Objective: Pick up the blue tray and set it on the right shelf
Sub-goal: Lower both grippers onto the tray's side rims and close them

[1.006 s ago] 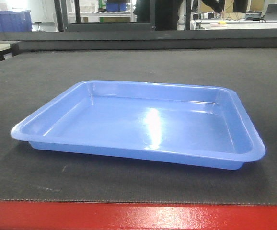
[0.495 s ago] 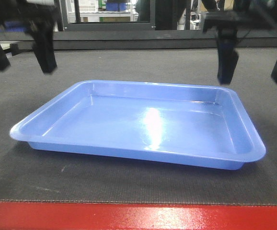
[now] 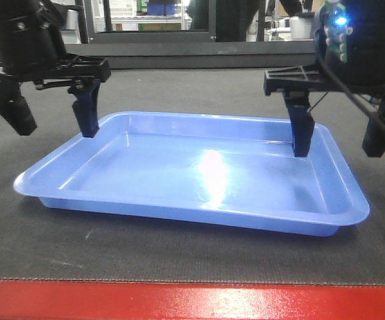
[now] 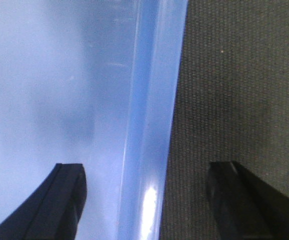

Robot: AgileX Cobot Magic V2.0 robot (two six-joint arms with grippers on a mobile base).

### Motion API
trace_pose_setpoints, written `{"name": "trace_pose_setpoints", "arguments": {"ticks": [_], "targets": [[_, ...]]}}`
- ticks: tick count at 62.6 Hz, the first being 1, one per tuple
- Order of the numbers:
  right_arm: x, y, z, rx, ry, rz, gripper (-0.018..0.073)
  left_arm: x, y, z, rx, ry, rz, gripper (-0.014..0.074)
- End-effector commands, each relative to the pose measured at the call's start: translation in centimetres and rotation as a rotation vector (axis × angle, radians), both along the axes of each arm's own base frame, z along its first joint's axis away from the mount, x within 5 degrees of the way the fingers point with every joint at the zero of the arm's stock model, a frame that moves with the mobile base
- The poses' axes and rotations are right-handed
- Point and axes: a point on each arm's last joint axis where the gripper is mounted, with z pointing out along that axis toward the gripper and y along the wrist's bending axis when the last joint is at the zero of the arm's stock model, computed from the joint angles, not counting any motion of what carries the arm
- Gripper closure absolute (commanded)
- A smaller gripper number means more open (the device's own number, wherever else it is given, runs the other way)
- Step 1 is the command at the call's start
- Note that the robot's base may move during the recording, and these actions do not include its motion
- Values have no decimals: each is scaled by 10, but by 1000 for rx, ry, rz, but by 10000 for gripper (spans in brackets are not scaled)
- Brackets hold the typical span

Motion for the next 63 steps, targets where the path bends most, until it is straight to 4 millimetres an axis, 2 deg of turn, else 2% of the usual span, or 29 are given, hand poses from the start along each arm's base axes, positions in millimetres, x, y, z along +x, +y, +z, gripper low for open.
{"name": "trace_pose_setpoints", "arguments": {"ticks": [1,14,27,32,40,47,54,57,63], "targets": [[5,-1,19,24,-88,0,-29,4,-4,26,-38,-78,10,124],[11,2,4,11,-54,1,-29,10,-7,12,-28,-49,11,124],[13,3,2,18,-68,3,-20,14,-9,-2,-27,-10,15,124],[13,3,2,18,-68,3,26,15,-10,-5,-25,-4,15,124],[13,3,1,18,-67,3,194,15,-10,-5,-26,-6,15,130],[14,3,-2,10,-51,2,356,15,-10,-5,-27,-9,15,211],[14,3,-8,-2,-23,1,476,15,-10,-5,-27,-9,15,358],[14,3,-9,-6,-15,0,524,15,-10,-5,-27,-9,15,454],[14,3,-9,-7,-13,0,537,15,-10,-5,-26,-7,15,613]]}}
